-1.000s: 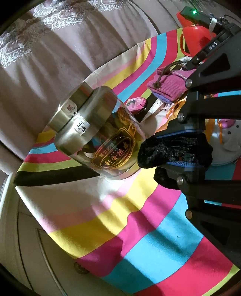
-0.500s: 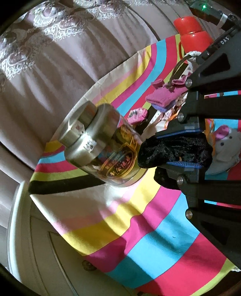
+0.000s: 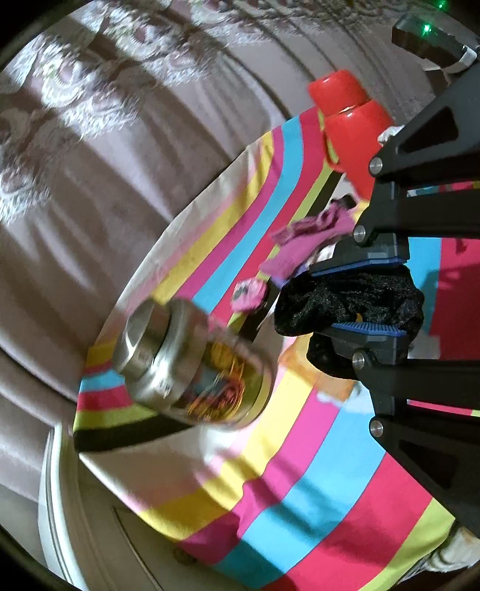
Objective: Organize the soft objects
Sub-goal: 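Grasp the black cloth with the left tool while the right tool grasps the grey knit glove, then carry both held items over the purple-rimmed box and open both tools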
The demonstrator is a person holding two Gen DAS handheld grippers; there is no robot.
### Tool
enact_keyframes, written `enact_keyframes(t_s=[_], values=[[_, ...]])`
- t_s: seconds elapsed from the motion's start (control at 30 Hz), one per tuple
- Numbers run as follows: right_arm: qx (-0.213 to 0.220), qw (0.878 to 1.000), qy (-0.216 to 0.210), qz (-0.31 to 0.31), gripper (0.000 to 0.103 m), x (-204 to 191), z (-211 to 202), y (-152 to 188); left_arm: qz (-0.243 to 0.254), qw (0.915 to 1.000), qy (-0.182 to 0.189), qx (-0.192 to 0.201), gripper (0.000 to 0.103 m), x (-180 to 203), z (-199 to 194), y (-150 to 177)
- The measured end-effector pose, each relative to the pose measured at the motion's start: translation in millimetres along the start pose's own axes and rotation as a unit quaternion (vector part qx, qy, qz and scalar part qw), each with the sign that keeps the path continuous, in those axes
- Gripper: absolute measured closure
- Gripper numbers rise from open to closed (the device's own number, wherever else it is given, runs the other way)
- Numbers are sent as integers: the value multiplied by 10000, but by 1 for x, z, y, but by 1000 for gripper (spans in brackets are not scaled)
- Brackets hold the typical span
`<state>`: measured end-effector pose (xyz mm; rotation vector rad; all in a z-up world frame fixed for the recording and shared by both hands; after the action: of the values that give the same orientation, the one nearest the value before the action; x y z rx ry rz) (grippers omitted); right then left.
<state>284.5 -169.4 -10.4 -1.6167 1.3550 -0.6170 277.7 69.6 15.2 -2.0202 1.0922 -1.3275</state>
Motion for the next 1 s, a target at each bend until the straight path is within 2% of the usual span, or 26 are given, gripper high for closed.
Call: enact_keyframes(t_s=[0.2,0.5,0.8,1.0], values=[[-8,9997,207,109,71,24,-25,8,204,9989,347,-232,79,40,-14,22],[45,9979,511,403,71,69,-67,19,597,9916,837,-779,79,100,-27,78],[21,9938,938,597,71,118,-107,34,951,9769,1375,-1327,79,161,-44,137],[-23,9877,1450,579,71,157,-138,45,1126,9653,1677,-1653,79,194,-54,168]])
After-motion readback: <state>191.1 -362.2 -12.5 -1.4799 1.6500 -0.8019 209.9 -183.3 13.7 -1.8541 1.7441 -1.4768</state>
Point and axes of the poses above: each gripper's, at about its wrist camera, not at the fingertips, and z roughly the way its jaws point, x to its right, y to its underside, the point moved 8 cm from there along z, roughly the way its jaws point, and after that the axes turned 15 degrees about x, right-handed, at the moved point
